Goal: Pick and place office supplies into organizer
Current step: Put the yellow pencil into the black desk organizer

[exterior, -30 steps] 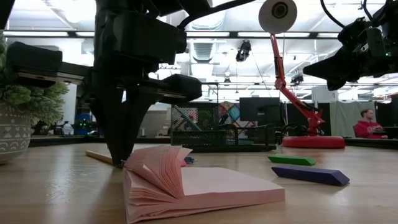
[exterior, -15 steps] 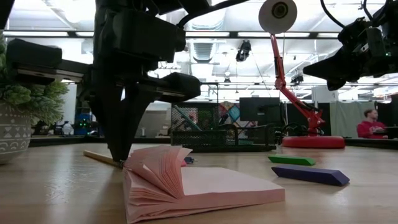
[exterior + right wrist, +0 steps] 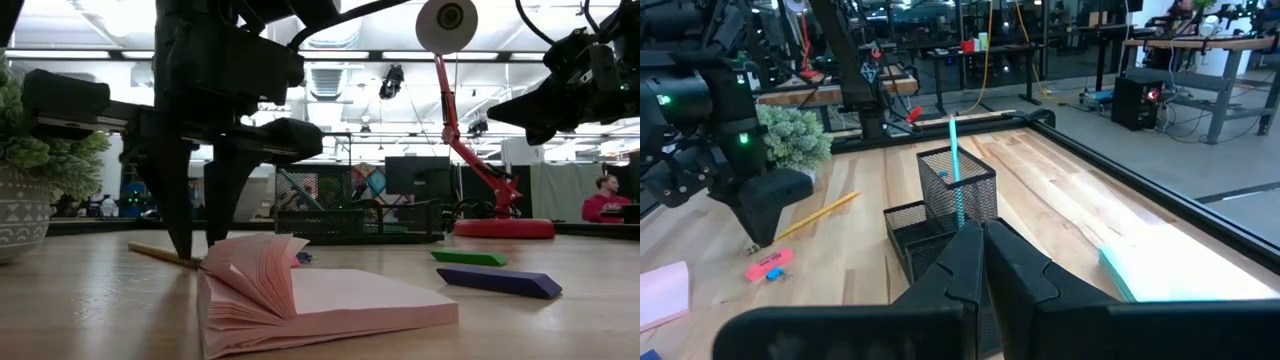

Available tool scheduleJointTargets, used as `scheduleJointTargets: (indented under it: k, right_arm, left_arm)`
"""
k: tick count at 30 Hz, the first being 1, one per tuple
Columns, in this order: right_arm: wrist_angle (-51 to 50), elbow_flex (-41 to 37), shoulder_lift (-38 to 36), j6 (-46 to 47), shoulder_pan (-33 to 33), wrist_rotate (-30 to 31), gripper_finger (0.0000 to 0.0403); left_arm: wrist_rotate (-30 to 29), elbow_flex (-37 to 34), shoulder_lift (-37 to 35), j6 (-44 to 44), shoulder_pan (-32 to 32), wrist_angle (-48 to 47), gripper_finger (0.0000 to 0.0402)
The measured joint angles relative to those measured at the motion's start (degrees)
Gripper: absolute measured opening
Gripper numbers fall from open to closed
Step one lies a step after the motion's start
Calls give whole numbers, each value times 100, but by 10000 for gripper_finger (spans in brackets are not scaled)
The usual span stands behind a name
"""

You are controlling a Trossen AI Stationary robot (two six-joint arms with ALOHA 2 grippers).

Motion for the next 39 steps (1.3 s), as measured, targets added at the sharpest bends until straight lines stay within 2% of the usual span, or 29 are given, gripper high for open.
scheduleJointTargets:
  k: [4, 8, 18, 24, 35, 39]
  right_arm:
    - [0, 0, -1, 2, 0, 1, 9]
    - [1, 0, 0, 1, 0, 1, 9]
    - [0, 2, -1, 20, 0, 0, 9]
    - [-24, 2, -1, 17, -2, 0, 9]
    - [-25, 2, -1, 0, 0, -4, 9]
    - [-25, 2, -1, 0, -1, -22, 9]
  left_arm:
    - [0, 2, 0, -155, 6, -244, 139]
    - [-1, 1, 0, -467, 96, -799, 174]
    - [-17, -237, -30, -344, 332, -880, 182]
    - [-4, -262, -33, -103, 421, -860, 146]
    - [-57, -282, 196, 28, 446, -717, 23]
    - [-51, -295, 318, 23, 446, -710, 7]
